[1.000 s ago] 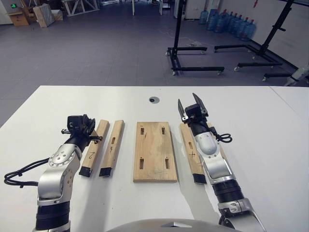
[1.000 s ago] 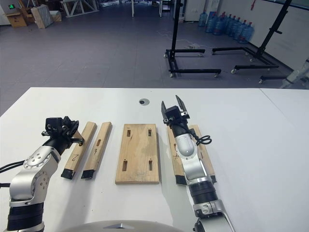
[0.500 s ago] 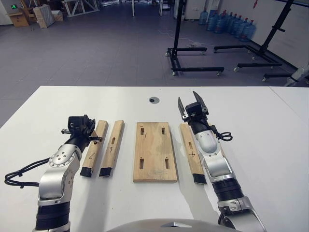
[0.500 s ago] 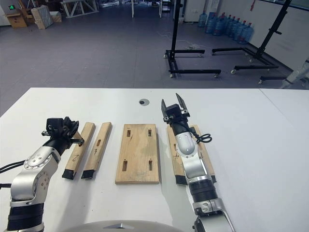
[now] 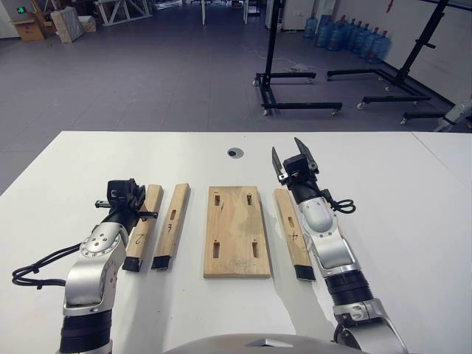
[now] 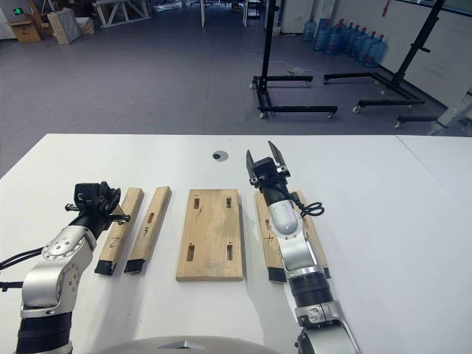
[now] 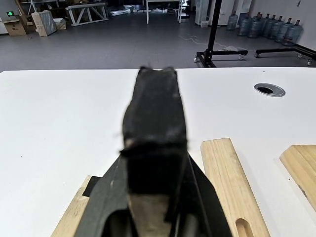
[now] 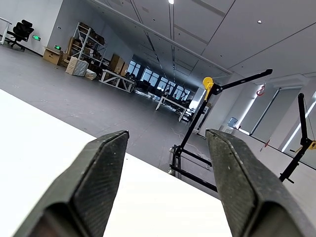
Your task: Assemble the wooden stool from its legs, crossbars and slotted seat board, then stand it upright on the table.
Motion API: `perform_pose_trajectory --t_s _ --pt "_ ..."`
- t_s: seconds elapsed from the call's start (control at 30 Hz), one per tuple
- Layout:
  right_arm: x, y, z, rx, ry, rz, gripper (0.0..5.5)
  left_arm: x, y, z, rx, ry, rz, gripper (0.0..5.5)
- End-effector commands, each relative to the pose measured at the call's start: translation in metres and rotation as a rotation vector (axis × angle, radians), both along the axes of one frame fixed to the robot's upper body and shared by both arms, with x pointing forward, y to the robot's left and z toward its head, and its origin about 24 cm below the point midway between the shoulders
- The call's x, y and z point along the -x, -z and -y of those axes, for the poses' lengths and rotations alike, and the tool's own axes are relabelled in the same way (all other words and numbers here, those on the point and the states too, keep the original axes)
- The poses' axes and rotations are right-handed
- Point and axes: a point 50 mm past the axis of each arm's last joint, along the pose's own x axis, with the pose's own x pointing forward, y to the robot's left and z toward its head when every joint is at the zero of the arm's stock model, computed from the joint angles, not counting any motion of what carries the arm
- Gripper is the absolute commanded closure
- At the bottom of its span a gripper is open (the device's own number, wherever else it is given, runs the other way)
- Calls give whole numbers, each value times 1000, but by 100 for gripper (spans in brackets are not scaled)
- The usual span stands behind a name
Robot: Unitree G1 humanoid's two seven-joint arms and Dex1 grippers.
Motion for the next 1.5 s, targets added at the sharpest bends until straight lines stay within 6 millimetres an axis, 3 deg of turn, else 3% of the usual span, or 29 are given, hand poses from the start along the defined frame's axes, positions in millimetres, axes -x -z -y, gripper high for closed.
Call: perform_pose_trajectory --t_s 0.03,0.23,0.43,0.47,0.57,0.83,1.1,1.33,1.4,1.5 --pt "-1 -4 -1 20 -15 8 263 8 20 -4 33 -38 -117 510" --pt "-1 -4 2 34 -15 9 263 12 27 0 51 -41 -139 510" --pt "-2 -4 1 37 -13 10 263 6 19 6 46 -12 -93 510" --pt "-2 -4 1 36 -13 10 263 5 16 6 45 -11 -74 473" --pt "-2 -4 1 35 -10 11 263 2 7 7 45 -9 -16 430" --pt "-2 2 0 52 -12 3 263 -9 -30 7 47 3 186 318" --pt "-5 3 -2 49 -9 7 263 -24 -80 -4 59 24 347 318" --pt "-7 3 -7 42 -21 14 263 -45 -135 -2 32 77 454 318" --pt "-7 2 -9 43 -26 20 263 -47 -140 2 38 100 460 318" --pt "-6 5 -7 45 -26 17 263 -49 -121 2 35 104 399 318"
